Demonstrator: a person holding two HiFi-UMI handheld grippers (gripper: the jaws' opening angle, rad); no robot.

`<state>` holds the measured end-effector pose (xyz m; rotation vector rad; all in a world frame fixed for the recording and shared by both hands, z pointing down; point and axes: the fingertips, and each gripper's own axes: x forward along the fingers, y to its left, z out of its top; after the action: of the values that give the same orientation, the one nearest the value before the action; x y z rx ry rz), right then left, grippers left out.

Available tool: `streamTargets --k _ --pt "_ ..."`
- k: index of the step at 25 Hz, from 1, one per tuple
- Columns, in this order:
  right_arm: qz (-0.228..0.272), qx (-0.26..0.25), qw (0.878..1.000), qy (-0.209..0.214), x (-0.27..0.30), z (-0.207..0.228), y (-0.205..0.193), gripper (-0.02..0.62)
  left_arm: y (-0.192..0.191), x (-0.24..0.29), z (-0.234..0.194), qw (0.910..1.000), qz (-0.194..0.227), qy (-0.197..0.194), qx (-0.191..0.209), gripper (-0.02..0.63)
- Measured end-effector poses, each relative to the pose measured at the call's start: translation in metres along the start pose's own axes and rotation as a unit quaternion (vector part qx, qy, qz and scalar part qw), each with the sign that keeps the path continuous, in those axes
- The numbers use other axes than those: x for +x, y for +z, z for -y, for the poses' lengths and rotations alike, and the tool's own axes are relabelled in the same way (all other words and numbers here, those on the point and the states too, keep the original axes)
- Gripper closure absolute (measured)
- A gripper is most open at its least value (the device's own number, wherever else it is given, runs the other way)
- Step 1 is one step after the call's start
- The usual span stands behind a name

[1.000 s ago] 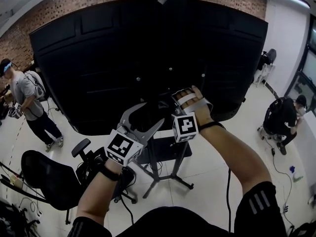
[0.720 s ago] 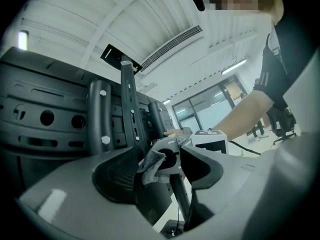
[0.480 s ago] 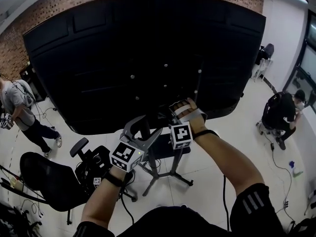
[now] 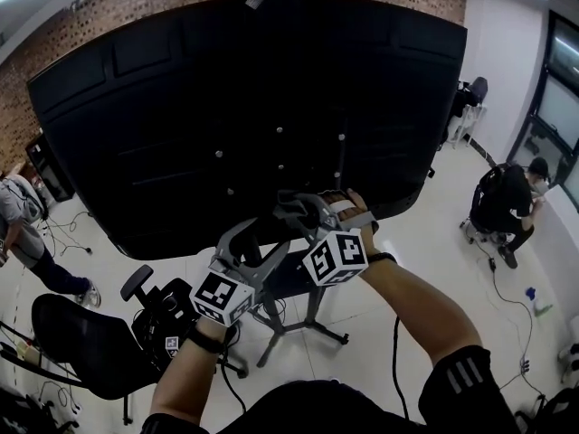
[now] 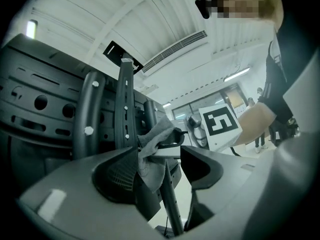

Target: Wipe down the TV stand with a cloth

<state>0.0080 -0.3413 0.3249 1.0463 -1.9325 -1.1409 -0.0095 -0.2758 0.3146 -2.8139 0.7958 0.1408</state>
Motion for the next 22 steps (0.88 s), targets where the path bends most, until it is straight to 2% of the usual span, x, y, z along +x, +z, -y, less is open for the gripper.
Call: streamTargets --k 4,12,18,22 --pt "0.017 0.049 0.998 -0.044 -0.037 0.048 -0.003 0.568 0.029 0.016 0.015 0.9994 0.026 -0.019 0.012 0.315" --pt "-0.001 0.061 0.99 -0.125 -0.088 0.138 -0.046 0.568 0.066 0.056 0.036 0.9966 0.053 -0.052 0.035 0.307" --pt "-0.016 0.075 0.989 -0.123 -0.089 0.167 -0.084 0.566 0.073 0.086 0.041 0.9964 0.054 -0.053 0.039 0.307" --pt "-0.013 0.08 0.989 -0.121 -0.079 0.172 -0.094 0.566 0.068 0.102 0.04 0.9973 0.046 -0.049 0.031 0.307"
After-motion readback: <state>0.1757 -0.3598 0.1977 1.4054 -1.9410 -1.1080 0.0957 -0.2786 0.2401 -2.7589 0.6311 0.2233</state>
